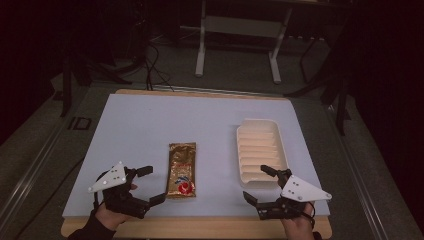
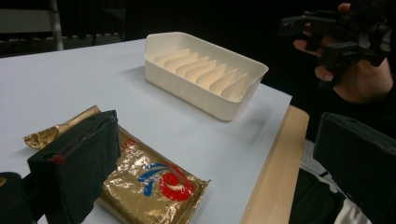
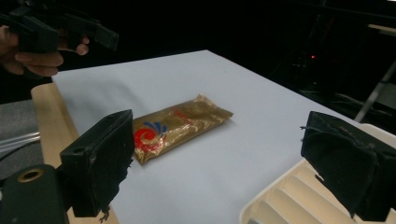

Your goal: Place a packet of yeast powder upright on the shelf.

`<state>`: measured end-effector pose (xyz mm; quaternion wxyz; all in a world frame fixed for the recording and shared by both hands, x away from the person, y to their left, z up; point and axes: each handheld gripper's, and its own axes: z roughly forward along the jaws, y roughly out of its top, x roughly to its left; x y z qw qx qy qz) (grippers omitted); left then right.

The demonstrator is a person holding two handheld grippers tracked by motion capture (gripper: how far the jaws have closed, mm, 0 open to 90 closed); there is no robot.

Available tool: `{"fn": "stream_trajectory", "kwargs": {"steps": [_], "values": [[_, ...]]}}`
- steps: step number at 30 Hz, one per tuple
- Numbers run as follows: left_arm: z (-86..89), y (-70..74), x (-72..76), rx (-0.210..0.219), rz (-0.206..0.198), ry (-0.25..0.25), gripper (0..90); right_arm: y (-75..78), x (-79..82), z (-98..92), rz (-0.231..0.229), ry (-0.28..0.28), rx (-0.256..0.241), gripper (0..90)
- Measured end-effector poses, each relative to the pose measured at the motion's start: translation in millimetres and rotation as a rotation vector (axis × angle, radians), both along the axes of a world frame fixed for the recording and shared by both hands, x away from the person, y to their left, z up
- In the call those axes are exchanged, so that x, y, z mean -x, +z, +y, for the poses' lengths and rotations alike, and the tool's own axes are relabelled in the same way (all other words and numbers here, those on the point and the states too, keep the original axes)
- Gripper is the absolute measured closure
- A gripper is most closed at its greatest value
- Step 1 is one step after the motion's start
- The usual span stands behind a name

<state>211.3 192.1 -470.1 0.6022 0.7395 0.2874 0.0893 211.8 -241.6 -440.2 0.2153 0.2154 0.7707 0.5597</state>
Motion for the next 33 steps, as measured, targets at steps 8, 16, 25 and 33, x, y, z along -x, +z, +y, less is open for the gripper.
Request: {"fn": "stream_trajectory", "kwargs": {"steps": [8, 16, 25, 33], "values": [[-5.5, 12.2, -17.5, -0.035, -0.015, 0.006, 1.4, 0.3, -1.8, -1.7, 0.028, 0.004, -0.033, 9.7], [-7.9, 20.6, -33.4, -0.053, -0.021, 0.030, 1.4, 0.7, 2.2, 4.4, 0.018, 0.054, -0.010, 9.7], [-15.7, 17.4, -57.9, -0.091, -0.010, 0.068, 1.8, 1.4, 1.2, 1.6, 0.038, 0.058, -0.032, 9.7], [-20.4, 12.2, -83.2, -0.134, 0.009, 0.091, 3.4, -0.8, 0.3, 5.3, 0.046, 0.008, -0.020, 9.7]]}}
